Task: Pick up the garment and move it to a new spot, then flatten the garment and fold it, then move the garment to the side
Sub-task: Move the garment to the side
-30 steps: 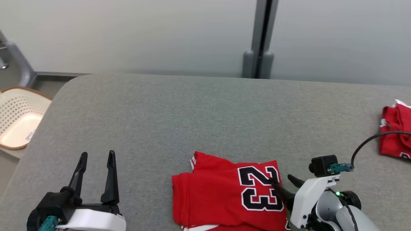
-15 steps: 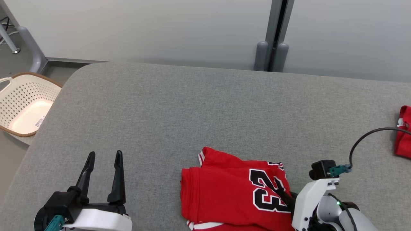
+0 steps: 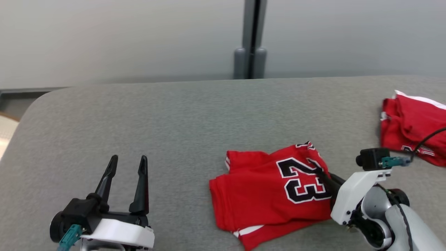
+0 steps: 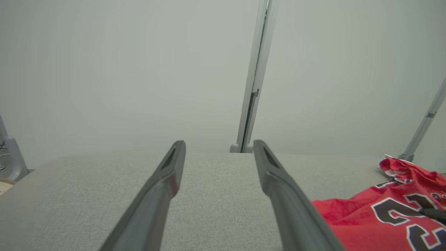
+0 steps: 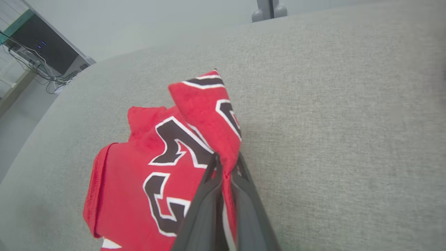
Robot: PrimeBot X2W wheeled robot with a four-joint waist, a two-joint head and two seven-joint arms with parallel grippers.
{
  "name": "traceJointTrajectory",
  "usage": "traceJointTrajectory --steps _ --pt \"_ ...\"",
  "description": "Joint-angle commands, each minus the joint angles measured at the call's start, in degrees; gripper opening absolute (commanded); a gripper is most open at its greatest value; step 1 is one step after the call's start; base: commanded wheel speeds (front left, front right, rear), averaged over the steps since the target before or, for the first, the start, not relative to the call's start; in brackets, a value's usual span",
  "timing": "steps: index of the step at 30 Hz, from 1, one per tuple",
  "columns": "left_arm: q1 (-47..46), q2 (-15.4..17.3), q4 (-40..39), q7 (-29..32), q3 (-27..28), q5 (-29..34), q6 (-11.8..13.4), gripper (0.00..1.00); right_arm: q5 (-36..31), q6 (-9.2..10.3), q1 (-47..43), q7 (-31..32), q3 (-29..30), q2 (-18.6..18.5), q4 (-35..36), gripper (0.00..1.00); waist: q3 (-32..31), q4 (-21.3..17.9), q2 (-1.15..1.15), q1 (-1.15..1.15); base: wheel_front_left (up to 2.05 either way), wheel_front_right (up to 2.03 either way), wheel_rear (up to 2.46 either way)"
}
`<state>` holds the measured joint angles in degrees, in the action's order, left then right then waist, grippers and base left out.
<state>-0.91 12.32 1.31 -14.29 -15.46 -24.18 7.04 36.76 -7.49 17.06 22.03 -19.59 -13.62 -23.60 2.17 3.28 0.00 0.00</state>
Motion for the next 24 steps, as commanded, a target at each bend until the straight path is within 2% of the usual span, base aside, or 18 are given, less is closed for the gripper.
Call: traceJointTrajectory --steps 1,6,13,19,24 --pt "-1.10 0.13 0.23 -0.05 -0.17 0.16 -0.44 1.00 0.65 0.00 0.88 -0.48 -0.02 -0.83 0.42 0.00 -0.32 -3.77 0.00 0.00 0.00 0.00 0.00" --pt "-3.60 -0.80 1.45 0.08 -1.95 0.60 -1.55 1.00 1.41 0.00 2.45 -0.82 -0.45 -2.72 1.09 0.00 0.32 -9.58 0.00 0.00 0.00 0.00 0.00" --pt "-6.78 -1.35 3.18 0.04 -3.62 1.24 -2.44 1.00 3.18 0.00 3.91 -2.75 -0.24 -3.20 1.02 0.00 2.10 -16.76 0.00 0.00 0.00 0.00 0.00" --pt "-9.02 -1.39 4.51 0.21 -4.71 1.99 -2.97 1.00 4.46 0.00 4.92 -4.79 -0.92 -3.62 0.81 0.00 4.03 -20.67 0.00 0.00 0.00 0.00 0.00" --pt "-10.51 -0.95 4.43 0.24 -4.74 2.54 -2.57 1.00 5.01 0.00 7.66 -6.29 -3.06 -4.54 0.70 0.00 6.31 -22.16 0.00 0.00 0.00 0.00 0.00"
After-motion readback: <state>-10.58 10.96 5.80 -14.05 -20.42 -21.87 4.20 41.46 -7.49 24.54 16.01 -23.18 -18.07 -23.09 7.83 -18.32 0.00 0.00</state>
